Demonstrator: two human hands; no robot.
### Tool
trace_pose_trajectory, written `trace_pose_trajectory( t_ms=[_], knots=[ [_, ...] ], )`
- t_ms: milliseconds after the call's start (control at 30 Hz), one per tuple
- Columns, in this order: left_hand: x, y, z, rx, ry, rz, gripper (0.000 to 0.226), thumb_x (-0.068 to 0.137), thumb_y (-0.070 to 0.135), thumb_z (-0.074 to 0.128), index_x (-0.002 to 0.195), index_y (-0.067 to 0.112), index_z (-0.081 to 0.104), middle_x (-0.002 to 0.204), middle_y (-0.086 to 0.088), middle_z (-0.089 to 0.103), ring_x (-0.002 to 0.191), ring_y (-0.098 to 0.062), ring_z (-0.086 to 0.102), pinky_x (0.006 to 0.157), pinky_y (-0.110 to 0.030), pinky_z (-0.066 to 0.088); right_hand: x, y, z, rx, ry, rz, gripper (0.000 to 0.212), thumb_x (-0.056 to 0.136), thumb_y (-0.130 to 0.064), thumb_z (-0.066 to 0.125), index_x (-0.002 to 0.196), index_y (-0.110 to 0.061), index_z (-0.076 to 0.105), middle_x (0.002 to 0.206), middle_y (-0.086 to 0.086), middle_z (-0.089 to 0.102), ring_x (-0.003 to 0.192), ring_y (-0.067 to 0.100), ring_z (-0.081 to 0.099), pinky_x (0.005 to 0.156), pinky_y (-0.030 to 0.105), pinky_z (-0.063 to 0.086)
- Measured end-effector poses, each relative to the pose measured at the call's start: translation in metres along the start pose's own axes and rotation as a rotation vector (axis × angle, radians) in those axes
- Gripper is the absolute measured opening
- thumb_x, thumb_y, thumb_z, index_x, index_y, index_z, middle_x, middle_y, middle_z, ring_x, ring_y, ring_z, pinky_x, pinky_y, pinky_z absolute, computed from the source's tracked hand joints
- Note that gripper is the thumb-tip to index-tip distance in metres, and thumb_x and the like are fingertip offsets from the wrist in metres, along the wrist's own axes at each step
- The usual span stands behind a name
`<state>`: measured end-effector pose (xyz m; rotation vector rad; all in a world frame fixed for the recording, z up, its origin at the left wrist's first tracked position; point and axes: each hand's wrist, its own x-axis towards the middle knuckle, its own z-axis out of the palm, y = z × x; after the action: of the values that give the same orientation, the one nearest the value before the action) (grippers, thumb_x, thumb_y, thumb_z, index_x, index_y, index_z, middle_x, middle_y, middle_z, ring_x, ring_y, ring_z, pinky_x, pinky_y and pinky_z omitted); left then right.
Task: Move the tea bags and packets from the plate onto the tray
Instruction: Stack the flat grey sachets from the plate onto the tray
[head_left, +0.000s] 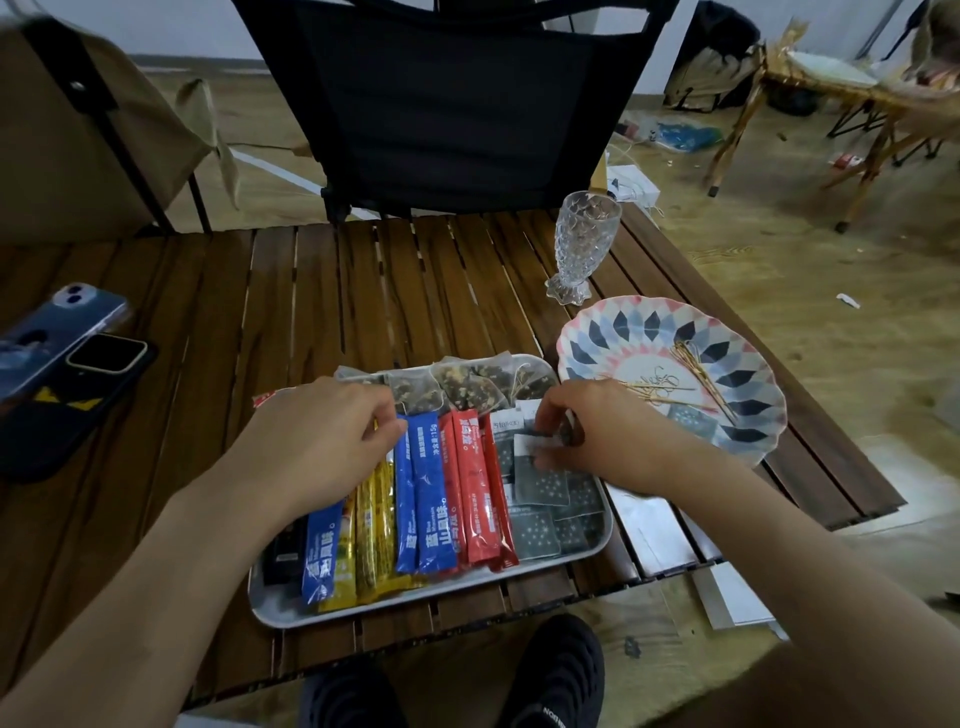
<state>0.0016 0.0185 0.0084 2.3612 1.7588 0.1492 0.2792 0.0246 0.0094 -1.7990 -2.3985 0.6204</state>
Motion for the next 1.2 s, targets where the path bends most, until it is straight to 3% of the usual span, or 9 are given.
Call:
trace_pose_trajectory(
  t_ms=[267, 367, 467, 533, 633, 833, 967, 1100, 1200],
  knots=[
    [-0.002, 0.000, -0.003, -0.014, -0.011, 0.004, 0.018, 0.098, 0.054, 0.048, 0.089, 0.039, 0.053, 0.079, 0.018, 0.059, 0.073, 0.004, 0.057, 0.054, -0.016, 0.035, 0.000, -0.002, 0.003, -0.060, -0.022, -0.058, 0.019, 0.084, -0.037, 0.075, 0.101, -0.031, 0.073, 0.100, -0.012, 0.070, 0.087, 0.004, 0.065, 0.077, 0.028, 0.059],
    [-0.002, 0.002, -0.004, -0.002, -0.002, 0.005, 0.017, 0.098, 0.053, 0.049, 0.089, 0.040, 0.054, 0.079, 0.019, 0.058, 0.072, 0.004, 0.055, 0.053, -0.016, 0.034, -0.003, 0.015, -0.017, 0.005, 0.076, 0.021, 0.014, 0.086, -0.040, 0.072, 0.099, -0.033, 0.072, 0.093, -0.017, 0.069, 0.078, -0.002, 0.062, 0.072, 0.018, 0.053],
    [-0.002, 0.001, -0.004, -0.002, 0.002, 0.001, 0.018, 0.098, 0.053, 0.050, 0.088, 0.039, 0.055, 0.077, 0.018, 0.058, 0.070, 0.003, 0.055, 0.053, -0.017, 0.036, -0.012, 0.050, -0.040, 0.057, 0.211, 0.189, 0.010, 0.084, -0.033, 0.076, 0.091, -0.028, 0.071, 0.086, -0.015, 0.069, 0.079, 0.002, 0.064, 0.076, 0.025, 0.053],
    [-0.002, 0.001, -0.003, -0.005, -0.001, -0.002, 0.018, 0.097, 0.054, 0.050, 0.089, 0.039, 0.056, 0.078, 0.018, 0.059, 0.072, 0.002, 0.056, 0.054, -0.018, 0.037, -0.018, 0.079, -0.049, -0.055, 0.104, 0.392, 0.025, 0.082, -0.038, 0.077, 0.098, -0.019, 0.073, 0.093, -0.006, 0.072, 0.086, 0.013, 0.066, 0.074, 0.025, 0.048],
    [0.000, 0.001, -0.002, 0.000, -0.012, -0.002, 0.018, 0.097, 0.055, 0.050, 0.092, 0.039, 0.056, 0.081, 0.019, 0.059, 0.075, 0.003, 0.056, 0.055, -0.016, 0.037, -0.023, 0.105, -0.050, -0.227, -0.093, 0.585, 0.047, 0.076, -0.060, 0.074, 0.096, -0.017, 0.076, 0.091, 0.001, 0.072, 0.082, 0.016, 0.063, 0.060, 0.024, 0.044],
    [0.000, 0.003, -0.002, 0.015, -0.022, -0.003, 0.018, 0.097, 0.055, 0.049, 0.093, 0.039, 0.055, 0.081, 0.021, 0.057, 0.075, 0.005, 0.054, 0.055, -0.016, 0.035, -0.016, 0.111, -0.042, -0.129, -0.131, 0.611, 0.066, 0.060, -0.062, 0.084, 0.100, -0.010, 0.075, 0.101, 0.008, 0.072, 0.093, 0.021, 0.064, 0.079, 0.032, 0.050],
    [0.000, 0.003, -0.002, 0.018, -0.029, -0.009, 0.018, 0.097, 0.055, 0.049, 0.092, 0.039, 0.055, 0.081, 0.020, 0.058, 0.075, 0.004, 0.055, 0.055, -0.016, 0.037, -0.015, 0.114, -0.042, -0.085, -0.156, 0.642, 0.063, 0.060, -0.056, 0.087, 0.099, -0.009, 0.075, 0.103, 0.011, 0.072, 0.095, 0.023, 0.064, 0.085, 0.034, 0.052],
    [0.000, 0.003, -0.002, 0.016, -0.032, -0.013, 0.019, 0.096, 0.056, 0.049, 0.092, 0.039, 0.055, 0.082, 0.020, 0.059, 0.076, 0.004, 0.057, 0.056, -0.016, 0.040, -0.016, 0.117, -0.043, -0.059, -0.145, 0.640, 0.036, 0.062, -0.049, 0.089, 0.077, -0.020, 0.074, 0.087, 0.004, 0.071, 0.079, 0.014, 0.062, 0.062, 0.027, 0.047],
    [0.000, 0.003, -0.001, 0.013, -0.038, -0.008, 0.018, 0.096, 0.056, 0.049, 0.092, 0.039, 0.054, 0.082, 0.021, 0.059, 0.076, 0.004, 0.056, 0.056, -0.015, 0.038, -0.016, 0.119, -0.041, -0.087, -0.144, 0.661, 0.049, 0.060, -0.054, 0.088, 0.086, -0.015, 0.074, 0.086, 0.003, 0.070, 0.077, 0.014, 0.060, 0.059, 0.025, 0.044]
  ],
)
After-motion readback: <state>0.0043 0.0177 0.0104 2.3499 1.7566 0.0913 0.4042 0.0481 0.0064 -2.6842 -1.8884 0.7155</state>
